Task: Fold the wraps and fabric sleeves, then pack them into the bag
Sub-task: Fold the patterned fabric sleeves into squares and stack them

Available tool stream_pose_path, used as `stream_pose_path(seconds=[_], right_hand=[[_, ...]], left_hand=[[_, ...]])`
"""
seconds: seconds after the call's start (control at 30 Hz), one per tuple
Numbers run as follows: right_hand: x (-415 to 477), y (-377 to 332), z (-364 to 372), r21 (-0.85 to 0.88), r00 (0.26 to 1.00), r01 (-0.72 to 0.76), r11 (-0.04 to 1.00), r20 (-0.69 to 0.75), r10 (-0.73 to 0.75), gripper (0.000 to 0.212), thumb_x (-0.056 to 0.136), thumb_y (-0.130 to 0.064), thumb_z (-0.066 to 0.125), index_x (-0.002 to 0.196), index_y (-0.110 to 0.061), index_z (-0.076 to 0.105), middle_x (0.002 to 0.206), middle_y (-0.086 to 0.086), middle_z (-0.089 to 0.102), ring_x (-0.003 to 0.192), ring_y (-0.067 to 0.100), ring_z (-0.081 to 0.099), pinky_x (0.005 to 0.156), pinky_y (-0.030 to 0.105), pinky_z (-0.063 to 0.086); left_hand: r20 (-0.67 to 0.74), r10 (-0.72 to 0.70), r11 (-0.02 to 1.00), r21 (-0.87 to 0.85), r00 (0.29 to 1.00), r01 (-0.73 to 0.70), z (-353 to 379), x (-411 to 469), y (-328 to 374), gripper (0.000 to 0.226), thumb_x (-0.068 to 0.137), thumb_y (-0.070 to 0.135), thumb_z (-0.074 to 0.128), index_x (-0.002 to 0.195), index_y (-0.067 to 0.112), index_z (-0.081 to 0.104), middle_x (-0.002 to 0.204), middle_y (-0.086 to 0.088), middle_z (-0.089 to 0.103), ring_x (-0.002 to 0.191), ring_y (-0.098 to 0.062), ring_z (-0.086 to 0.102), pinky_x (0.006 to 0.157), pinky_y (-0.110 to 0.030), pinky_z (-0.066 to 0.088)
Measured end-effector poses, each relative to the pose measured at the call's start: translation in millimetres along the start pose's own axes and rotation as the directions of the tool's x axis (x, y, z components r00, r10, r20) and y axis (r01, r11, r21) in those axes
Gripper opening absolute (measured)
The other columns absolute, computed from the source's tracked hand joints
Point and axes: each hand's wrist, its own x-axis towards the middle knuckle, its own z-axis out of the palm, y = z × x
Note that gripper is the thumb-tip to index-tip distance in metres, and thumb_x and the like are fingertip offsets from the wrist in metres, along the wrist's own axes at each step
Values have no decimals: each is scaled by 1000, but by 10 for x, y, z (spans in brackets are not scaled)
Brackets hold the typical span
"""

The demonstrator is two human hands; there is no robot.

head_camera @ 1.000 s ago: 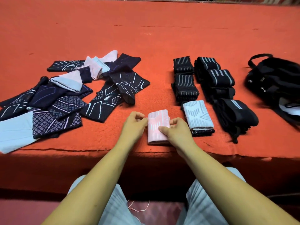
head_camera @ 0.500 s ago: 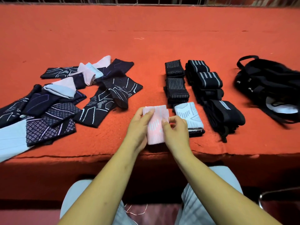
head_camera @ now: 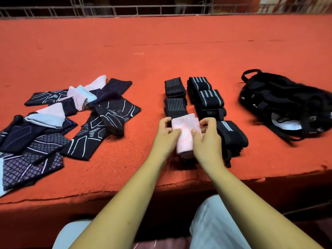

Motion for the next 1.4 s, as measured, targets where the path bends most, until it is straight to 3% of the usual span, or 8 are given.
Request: stream_pose_path(seconds=[0.17, 0.3, 0.4, 0.67, 0.77, 0.93, 1.17, 1.4], right_hand=[[219, 285, 28, -192, 994, -18, 981, 106, 39, 15, 91, -5, 57, 105, -4, 50, 105, 17, 63, 98, 36, 57, 78, 37, 39], [175, 482, 149, -286, 997, 6, 958, 78, 17, 21, 87, -1, 57, 107, 0, 54, 110, 23, 56, 105, 42, 53, 93, 46, 39], [134, 531, 185, -210, 990, 6, 978, 137, 23, 42, 92, 3, 50, 134, 4, 49, 137, 22, 51, 127, 33, 48, 107, 23, 27], [166, 539, 182, -314, 962, 21, 949, 265, 66, 46, 95, 0, 39, 140, 6, 45, 148, 22, 44, 140, 28, 40, 116, 27, 23], [287, 353, 160, -356, 971, 75, 931, 240, 14, 47, 90, -1, 43, 135, 7, 49, 146, 25, 45, 139, 33, 38, 117, 36, 26], [398, -257, 407, -282, 954, 258, 924, 226, -197, 40, 84, -7, 45, 120, 4, 59, 123, 22, 60, 119, 37, 53, 105, 37, 36], [239, -591, 1320, -227, 828, 183, 957, 560, -25, 57, 81, -20, 69, 132, 0, 52, 129, 19, 57, 123, 31, 51, 104, 33, 36], [18, -757, 2158, -252, 776, 341, 906, 619, -120, 70, 75, -39, 76, 132, -11, 45, 134, 11, 45, 127, 31, 42, 106, 42, 40]], left_hand=[[31, 106, 914, 391, 994, -109, 92, 116, -264, 53, 85, 8, 60, 135, 19, 46, 113, -8, 62, 100, -22, 61, 88, -34, 48], [80, 84, 839, 533, 993, -114, 161, 83, -448, 56, 100, 16, 49, 152, 8, 33, 151, -11, 37, 141, -22, 33, 113, -19, 17], [114, 91, 833, 535, 989, -138, 188, 80, -556, 55, 106, 17, 38, 156, 4, 20, 162, -10, 23, 149, -18, 20, 112, -11, 5], [189, 83, 788, 589, 979, -180, 94, 144, -595, 54, 106, 22, 37, 155, 5, 23, 162, -8, 23, 149, -17, 19, 112, -12, 3], [189, 151, 803, 549, 970, -232, -128, 164, -444, 48, 101, 21, 51, 146, 6, 42, 145, -8, 42, 136, -19, 39, 119, -28, 24], [54, 365, 722, 614, 930, -319, -806, 271, -162, 21, 92, 7, 59, 114, 9, 62, 109, -1, 56, 102, -16, 56, 83, -10, 41], [-161, 439, 514, 852, 884, -100, -2107, 195, -244, 27, 82, 21, 51, 103, 7, 61, 103, -11, 56, 100, -30, 52, 92, -44, 42], [-228, 268, 324, 936, 936, 136, -2704, 50, -698, 64, 82, 50, 34, 125, 9, 59, 127, -10, 55, 121, -31, 49, 103, -50, 37]])
